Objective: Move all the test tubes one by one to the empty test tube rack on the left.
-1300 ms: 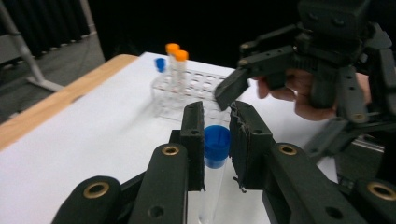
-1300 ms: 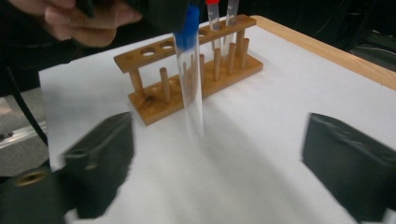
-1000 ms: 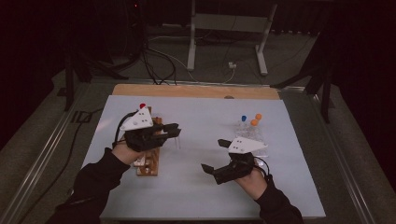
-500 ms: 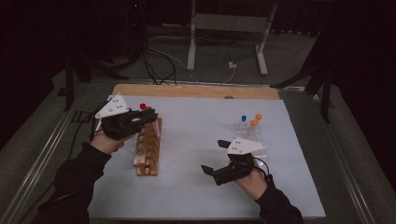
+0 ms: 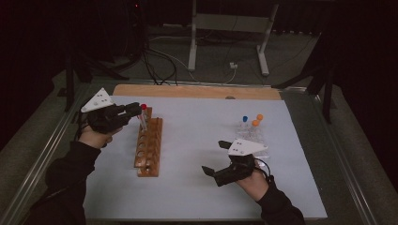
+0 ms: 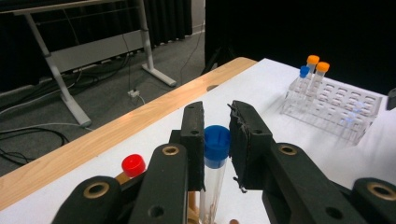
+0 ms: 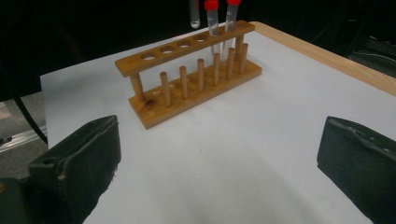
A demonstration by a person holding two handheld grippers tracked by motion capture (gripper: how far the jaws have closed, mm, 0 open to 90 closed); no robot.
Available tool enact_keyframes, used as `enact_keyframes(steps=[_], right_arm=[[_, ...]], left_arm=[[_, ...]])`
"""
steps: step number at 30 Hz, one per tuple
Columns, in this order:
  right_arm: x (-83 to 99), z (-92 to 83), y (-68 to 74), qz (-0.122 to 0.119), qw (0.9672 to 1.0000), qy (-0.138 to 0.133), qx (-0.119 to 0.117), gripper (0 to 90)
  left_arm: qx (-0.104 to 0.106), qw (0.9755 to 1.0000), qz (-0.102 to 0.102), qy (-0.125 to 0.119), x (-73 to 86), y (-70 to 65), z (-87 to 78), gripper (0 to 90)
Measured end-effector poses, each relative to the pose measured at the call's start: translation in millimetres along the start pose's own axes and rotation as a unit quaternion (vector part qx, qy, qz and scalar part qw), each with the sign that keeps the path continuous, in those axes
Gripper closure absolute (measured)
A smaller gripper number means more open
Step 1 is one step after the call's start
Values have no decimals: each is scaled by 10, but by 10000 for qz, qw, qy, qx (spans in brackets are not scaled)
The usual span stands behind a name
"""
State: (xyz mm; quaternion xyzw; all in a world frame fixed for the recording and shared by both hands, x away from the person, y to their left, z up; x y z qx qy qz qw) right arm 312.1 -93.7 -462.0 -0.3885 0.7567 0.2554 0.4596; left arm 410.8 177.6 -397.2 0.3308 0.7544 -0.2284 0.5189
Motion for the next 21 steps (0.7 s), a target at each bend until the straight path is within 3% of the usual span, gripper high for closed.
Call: enact_keyframes(steps=[4,11,21], right_arm=[[-1,-4,8,-30,10000,-8,-8,0],[1,-10,13,-39,10000,-1,-34,0],[-1,-16,15,-20,10000,-6,-53,0]], left_arm=[[-99,9999,-93,62,99,92,52,772],[-197,9995,-172,173,257,139,138,772],[-96,9989,-312,351,514,93,269,771]])
Point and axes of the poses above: each handheld gripper's, and its own axes: z roughly forward along the jaws, x roughly out of its underside, y roughly to its left, the point moved 9 cm from there along z, roughly forward along the jaws, and after that the axes turned 2 degrees about x, right-handed, at the moved point
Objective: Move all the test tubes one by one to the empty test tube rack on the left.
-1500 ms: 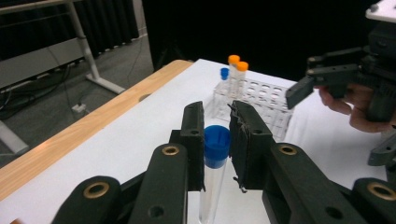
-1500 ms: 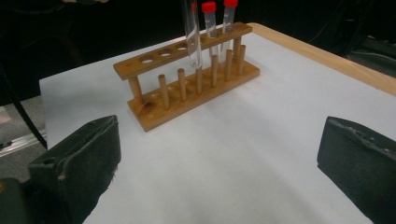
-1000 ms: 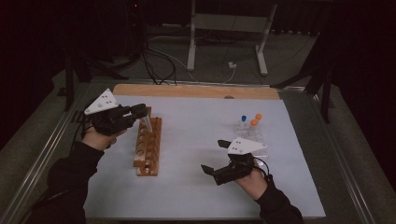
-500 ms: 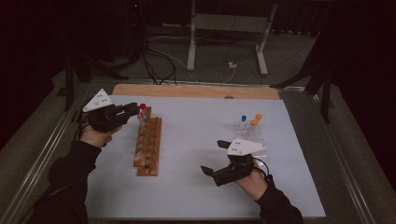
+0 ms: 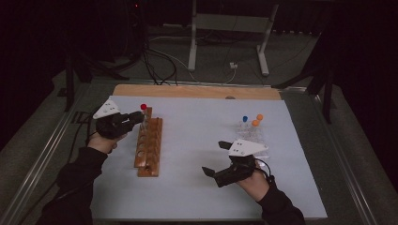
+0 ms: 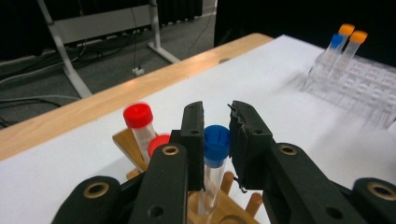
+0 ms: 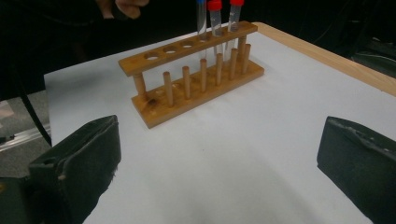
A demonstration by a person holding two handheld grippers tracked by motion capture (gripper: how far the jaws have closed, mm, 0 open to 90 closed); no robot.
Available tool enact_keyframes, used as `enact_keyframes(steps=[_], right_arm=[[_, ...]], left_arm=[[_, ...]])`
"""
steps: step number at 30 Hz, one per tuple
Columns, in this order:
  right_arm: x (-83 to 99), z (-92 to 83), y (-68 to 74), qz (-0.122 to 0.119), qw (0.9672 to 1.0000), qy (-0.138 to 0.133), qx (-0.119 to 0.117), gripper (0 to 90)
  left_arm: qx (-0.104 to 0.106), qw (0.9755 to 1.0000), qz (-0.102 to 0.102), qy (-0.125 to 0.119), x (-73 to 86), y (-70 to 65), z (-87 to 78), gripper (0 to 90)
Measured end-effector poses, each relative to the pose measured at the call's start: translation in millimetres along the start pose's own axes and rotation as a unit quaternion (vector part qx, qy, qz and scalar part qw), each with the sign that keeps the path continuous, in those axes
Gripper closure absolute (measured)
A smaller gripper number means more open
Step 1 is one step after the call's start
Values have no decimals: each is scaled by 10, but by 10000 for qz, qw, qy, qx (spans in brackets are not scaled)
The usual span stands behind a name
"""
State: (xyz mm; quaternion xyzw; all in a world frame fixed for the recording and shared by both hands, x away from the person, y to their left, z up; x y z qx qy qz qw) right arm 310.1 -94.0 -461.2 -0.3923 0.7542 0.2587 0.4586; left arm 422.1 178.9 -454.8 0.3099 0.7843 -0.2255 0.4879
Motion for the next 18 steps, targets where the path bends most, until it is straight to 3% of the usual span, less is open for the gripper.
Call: enact_keyframes(steps=[11,18], right_arm=[[-1,-9,-1,-3,10000,-3,1,0],[0,-8,7,-12,10000,4,-22,0]], left_arm=[[-13,9999,-97,112,167,13,70,771],[-42,9997,-35,228,225,7,119,770]])
Point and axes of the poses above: each handheld gripper's, and its own axes: z roughly forward along the jaws, x roughly out of its underside, y roughly to its left, the point moved 9 cm from there along z, roughly forward along the jaws, and after that the axes turned 2 degrees about x, right-handed, at the moved point
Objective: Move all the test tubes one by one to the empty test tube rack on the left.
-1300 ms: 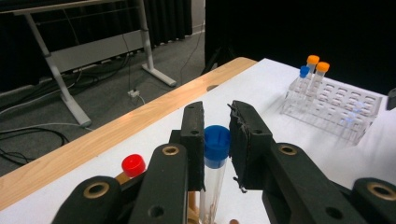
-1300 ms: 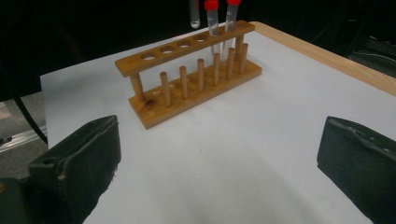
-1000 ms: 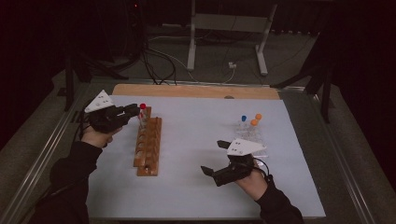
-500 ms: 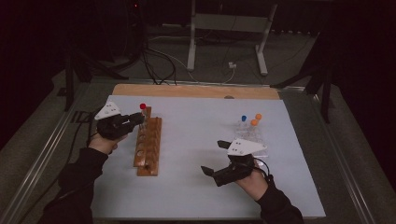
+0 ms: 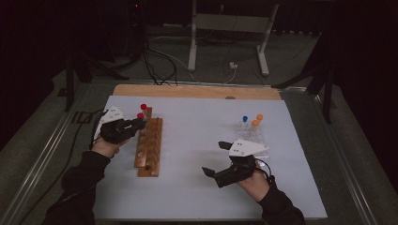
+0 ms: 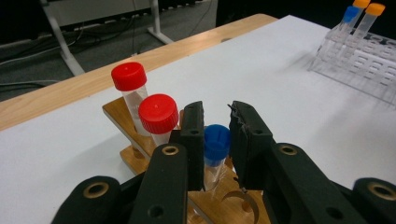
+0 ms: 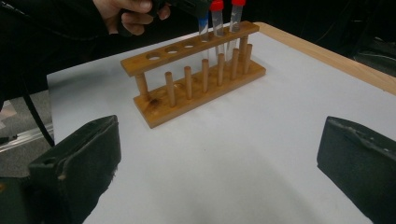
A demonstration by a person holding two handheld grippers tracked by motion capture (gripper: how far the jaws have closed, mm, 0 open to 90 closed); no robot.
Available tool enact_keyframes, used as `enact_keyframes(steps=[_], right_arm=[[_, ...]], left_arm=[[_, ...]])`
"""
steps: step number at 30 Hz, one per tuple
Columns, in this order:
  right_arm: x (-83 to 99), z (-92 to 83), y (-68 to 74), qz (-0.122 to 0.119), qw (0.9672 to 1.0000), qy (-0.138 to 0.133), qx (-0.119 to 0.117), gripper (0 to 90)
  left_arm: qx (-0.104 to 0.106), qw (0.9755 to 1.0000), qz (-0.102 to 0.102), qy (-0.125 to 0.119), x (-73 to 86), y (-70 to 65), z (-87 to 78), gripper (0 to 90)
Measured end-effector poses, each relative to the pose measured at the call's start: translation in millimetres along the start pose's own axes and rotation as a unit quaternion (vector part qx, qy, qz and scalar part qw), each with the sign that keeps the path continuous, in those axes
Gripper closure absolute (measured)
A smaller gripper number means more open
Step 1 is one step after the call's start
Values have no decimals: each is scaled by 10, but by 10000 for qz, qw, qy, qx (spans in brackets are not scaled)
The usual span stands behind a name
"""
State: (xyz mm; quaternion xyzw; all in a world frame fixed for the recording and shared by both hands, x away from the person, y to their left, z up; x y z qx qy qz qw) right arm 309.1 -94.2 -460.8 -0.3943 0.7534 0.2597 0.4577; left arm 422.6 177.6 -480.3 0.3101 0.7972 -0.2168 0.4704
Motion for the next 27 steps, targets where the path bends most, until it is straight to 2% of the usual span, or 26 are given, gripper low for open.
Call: enact_keyframes(steps=[8,14,18,22,27], right_arm=[[1,-10,1,18,10000,-5,-9,0],[-19,-31,-12,44,10000,-63,-24,0],[-58,-70,-56,10,9997,-241,-13,0],[-132,-159,-155,-87,9990,-417,124,0],[-188,-282,-435,188,9984,-358,399,0]], left_arm=[[5,10000,-9,5,25,-2,28,769],[142,9999,-49,-30,35,-25,18,734],[224,9996,-50,-163,-26,-73,-55,591],[339,9990,-3,-289,-98,-185,-149,422],[600,9975,82,-358,-143,-407,-232,204]])
Point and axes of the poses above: each handheld gripper's, and its own axes: z roughly forward along the jaws, x roughly out of its underside, y roughly to its left, the point moved 9 cm from there along z, roughly forward along the jaws, and after that the axes turned 2 degrees about x, right-handed, at the moved point
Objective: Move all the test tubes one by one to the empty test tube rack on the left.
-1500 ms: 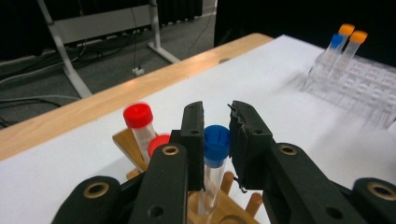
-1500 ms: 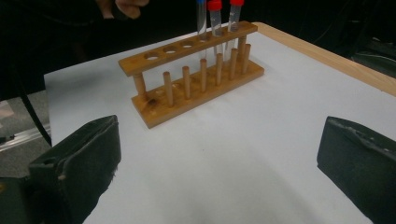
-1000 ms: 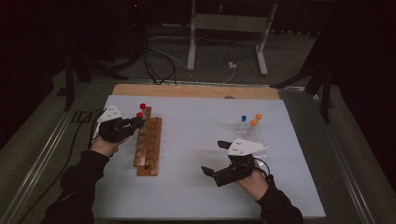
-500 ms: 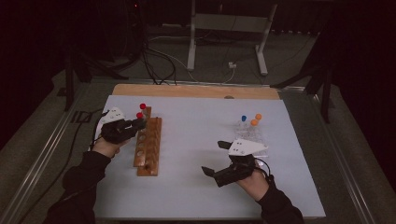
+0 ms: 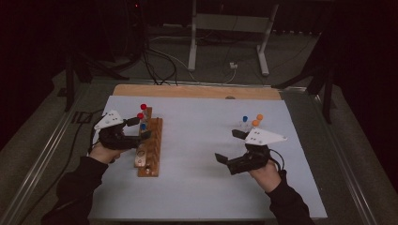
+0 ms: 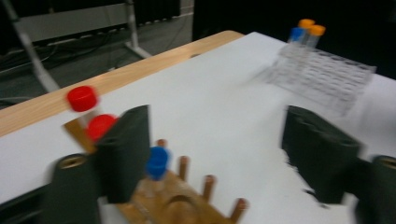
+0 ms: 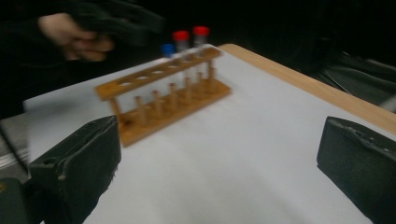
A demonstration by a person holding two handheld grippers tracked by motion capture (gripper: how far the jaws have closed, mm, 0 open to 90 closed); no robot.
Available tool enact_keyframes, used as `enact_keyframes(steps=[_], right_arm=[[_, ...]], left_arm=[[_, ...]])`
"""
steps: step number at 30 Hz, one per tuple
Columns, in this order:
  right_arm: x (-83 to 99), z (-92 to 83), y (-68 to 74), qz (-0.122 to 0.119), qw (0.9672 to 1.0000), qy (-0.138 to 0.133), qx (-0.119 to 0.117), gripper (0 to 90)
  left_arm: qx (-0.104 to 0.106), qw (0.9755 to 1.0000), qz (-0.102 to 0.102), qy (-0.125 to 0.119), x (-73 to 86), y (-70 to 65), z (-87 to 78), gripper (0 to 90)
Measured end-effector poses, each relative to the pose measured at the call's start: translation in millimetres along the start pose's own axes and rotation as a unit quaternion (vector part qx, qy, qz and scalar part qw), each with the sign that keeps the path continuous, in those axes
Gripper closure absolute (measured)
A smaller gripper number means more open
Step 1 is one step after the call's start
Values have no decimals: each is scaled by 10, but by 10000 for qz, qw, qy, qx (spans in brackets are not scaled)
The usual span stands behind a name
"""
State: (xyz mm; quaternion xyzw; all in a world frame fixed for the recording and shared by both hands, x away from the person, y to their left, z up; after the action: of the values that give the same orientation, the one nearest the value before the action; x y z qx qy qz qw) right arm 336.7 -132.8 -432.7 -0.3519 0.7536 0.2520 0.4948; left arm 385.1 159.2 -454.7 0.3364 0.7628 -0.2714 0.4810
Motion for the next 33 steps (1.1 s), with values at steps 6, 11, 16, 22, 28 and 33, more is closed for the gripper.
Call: enact_keyframes(steps=[6,11,16,22,28,33], right_arm=[[-55,-46,-415,163,9986,42,500,57],[-55,-34,-767,446,9950,173,874,74],[-27,5,-1039,604,9905,348,1184,80],[70,102,-1269,741,9838,702,1476,193],[155,211,-1398,701,9771,1095,1683,319],[213,274,-1459,717,9708,1421,1795,441]], left_arm=[[323,9993,90,-161,-30,-239,-39,71],[490,9985,128,-193,-35,-369,-32,22],[511,9983,175,-199,-34,-416,-23,22],[509,9984,163,-177,-8,-414,2,22],[524,9984,159,-167,2,-415,9,22],[535,9983,195,-150,5,-428,17,22]])
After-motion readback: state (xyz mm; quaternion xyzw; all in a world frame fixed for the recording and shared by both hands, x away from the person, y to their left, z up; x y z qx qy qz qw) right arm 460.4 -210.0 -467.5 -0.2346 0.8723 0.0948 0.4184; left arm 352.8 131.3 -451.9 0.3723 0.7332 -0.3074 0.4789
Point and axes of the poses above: each handheld gripper's, and its own axes: z roughly forward along the jaws, x roughly out of its underside, y roughly to its left, the point moved 9 cm from there along z, roughly forward along the jaws, and after that the axes turned 2 degrees about x, right-handed, at the moved point
